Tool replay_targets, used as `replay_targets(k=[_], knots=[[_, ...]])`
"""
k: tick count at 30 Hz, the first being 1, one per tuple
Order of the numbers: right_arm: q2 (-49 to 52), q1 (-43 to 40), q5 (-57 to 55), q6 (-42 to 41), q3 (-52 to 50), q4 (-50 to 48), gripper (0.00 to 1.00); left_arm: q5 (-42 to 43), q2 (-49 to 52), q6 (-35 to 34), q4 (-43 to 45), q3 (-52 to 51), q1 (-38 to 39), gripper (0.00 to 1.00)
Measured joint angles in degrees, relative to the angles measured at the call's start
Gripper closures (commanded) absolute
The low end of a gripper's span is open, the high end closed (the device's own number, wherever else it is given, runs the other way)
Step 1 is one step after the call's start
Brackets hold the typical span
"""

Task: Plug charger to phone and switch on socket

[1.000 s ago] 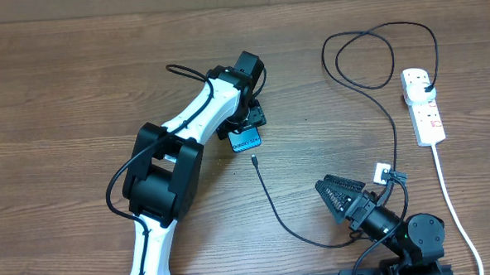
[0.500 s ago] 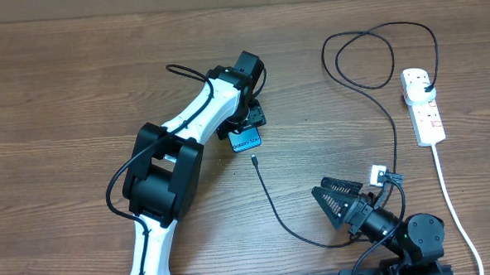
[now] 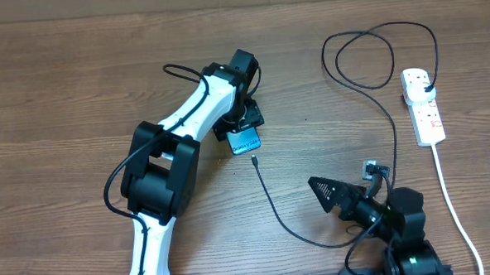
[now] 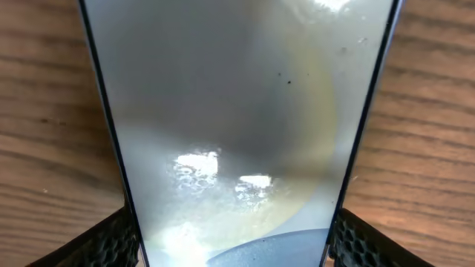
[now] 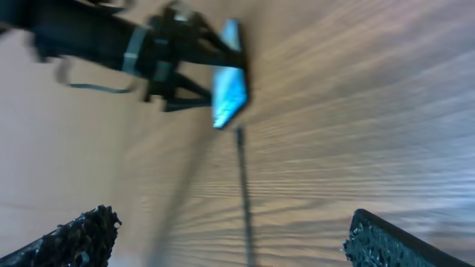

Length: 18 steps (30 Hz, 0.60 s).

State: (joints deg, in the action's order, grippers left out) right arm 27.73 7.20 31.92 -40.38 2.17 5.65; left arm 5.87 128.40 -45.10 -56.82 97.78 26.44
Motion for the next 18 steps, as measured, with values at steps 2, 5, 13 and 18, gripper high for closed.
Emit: replay_targets(k=[2,5,13,18], knots=[[5.03,0.0,-1.38,1.81,2.34,0.02,0.0,1.42,0.55,-0.02,-1.88,0.98,-0.37,0.94],[10.67,0.0,-2.73,4.09,6.25,-0.28,0.0,2.6,1.51,-0.02,-4.33,2.62,-0.61,0.95],[27.56,2.91,-4.98,6.88,11.47,-11.74,0.0,5.55,4.39,-0.57,-8.96,7.72,-0.61,0.96],[35.5,8.74,-7.63,6.99,12.55,-15.5,0.0,6.99,5.03,-1.07,-8.83,9.31,-0.61,0.96]])
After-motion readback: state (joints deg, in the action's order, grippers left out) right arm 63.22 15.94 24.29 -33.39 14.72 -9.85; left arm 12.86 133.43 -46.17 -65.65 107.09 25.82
